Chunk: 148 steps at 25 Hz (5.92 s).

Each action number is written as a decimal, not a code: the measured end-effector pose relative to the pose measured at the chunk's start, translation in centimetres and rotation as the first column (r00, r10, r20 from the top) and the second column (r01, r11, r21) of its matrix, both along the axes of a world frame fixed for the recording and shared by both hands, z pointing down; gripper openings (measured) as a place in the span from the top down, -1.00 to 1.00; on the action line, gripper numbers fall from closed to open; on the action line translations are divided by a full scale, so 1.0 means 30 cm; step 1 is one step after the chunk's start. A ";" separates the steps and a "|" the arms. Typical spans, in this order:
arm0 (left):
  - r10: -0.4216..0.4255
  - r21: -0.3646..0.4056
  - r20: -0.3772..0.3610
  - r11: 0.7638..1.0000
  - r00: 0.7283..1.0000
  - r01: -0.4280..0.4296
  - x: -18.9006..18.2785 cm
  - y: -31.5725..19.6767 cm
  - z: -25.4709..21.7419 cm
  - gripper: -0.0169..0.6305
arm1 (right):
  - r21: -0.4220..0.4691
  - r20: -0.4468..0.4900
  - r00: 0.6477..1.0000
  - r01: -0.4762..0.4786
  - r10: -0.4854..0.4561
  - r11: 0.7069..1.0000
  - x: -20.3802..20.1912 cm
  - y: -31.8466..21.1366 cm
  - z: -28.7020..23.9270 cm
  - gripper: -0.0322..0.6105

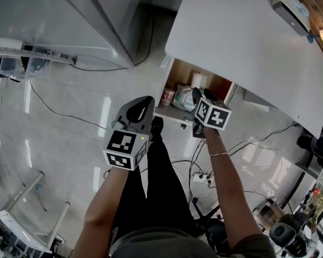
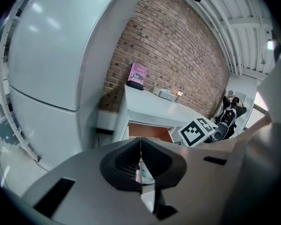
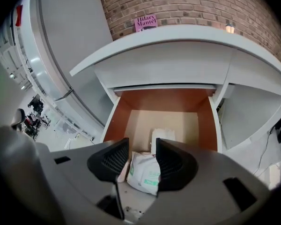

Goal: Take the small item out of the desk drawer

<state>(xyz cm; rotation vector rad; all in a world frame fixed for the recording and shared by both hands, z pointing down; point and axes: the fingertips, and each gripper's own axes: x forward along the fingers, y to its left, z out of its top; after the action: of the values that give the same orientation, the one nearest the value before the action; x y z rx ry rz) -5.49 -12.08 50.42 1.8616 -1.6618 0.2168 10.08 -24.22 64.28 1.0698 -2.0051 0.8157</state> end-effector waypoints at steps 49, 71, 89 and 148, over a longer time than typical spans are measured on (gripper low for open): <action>-0.112 -0.075 -0.014 0.991 0.994 0.110 -0.012 0.027 0.173 0.88 | -0.144 -0.189 0.981 0.008 -0.035 0.990 -0.001 -0.172 0.424 0.34; -0.059 -0.032 -0.011 0.998 0.998 0.058 -0.033 0.016 0.073 0.88 | -0.067 0.016 0.998 0.054 -0.053 0.996 -0.060 -0.016 0.099 0.36; 0.022 0.012 -0.009 1.000 1.000 -0.022 -0.046 -0.006 -0.045 0.88 | 0.057 0.147 0.989 0.015 -0.024 0.998 -0.097 0.154 -0.234 0.36; 0.353 0.131 0.102 0.922 0.930 -0.364 0.034 0.096 -0.298 0.88 | 0.299 0.391 0.890 -0.364 0.234 0.882 0.054 0.543 -0.882 0.36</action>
<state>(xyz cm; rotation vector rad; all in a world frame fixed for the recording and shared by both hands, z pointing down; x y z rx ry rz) -4.48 -9.19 41.47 2.2928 -1.4030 0.3274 11.70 -7.93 37.83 1.5801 -2.3853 0.8555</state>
